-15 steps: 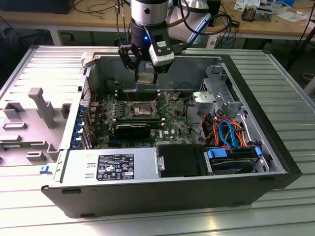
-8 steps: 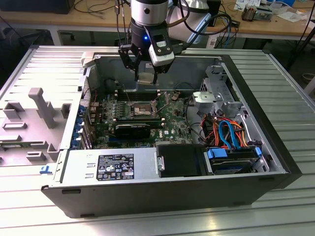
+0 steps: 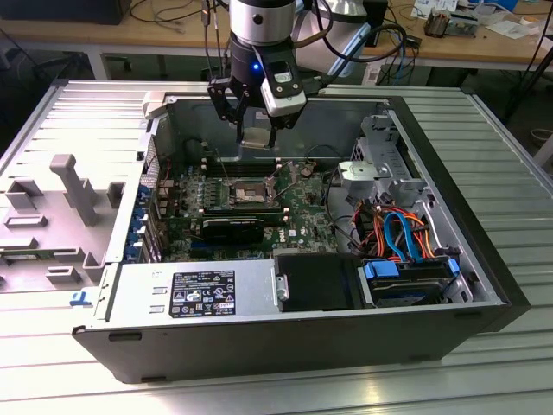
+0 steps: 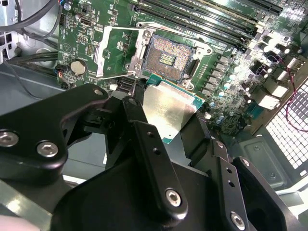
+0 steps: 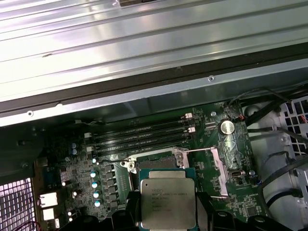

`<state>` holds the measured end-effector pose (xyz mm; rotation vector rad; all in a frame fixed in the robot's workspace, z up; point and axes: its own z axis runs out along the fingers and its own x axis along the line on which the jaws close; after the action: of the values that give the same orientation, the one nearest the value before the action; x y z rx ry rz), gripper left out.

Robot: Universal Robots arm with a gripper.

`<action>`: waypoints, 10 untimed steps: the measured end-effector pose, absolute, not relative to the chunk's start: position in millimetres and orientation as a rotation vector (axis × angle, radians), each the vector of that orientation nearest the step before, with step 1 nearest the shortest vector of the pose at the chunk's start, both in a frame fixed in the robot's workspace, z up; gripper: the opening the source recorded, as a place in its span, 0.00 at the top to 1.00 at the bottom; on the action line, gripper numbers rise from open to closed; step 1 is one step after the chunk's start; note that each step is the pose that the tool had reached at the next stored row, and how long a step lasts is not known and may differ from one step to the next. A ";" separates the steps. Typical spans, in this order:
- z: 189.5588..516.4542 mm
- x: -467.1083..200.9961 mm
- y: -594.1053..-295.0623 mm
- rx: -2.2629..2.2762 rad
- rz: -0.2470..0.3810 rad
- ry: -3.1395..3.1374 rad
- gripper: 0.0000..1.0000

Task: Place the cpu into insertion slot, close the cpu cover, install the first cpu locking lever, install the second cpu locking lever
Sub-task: 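Place the cpu into insertion slot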

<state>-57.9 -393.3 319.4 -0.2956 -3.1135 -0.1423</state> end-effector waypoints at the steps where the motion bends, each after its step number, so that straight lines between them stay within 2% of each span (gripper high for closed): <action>1: 319.3 -57.9 -393.3 -0.297 -0.142 -3.113 0.45; 10: 319.4 -57.9 -393.3 -0.308 -0.142 -3.113 0.45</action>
<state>-57.9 -393.3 319.4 -0.3079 -3.1128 -0.1424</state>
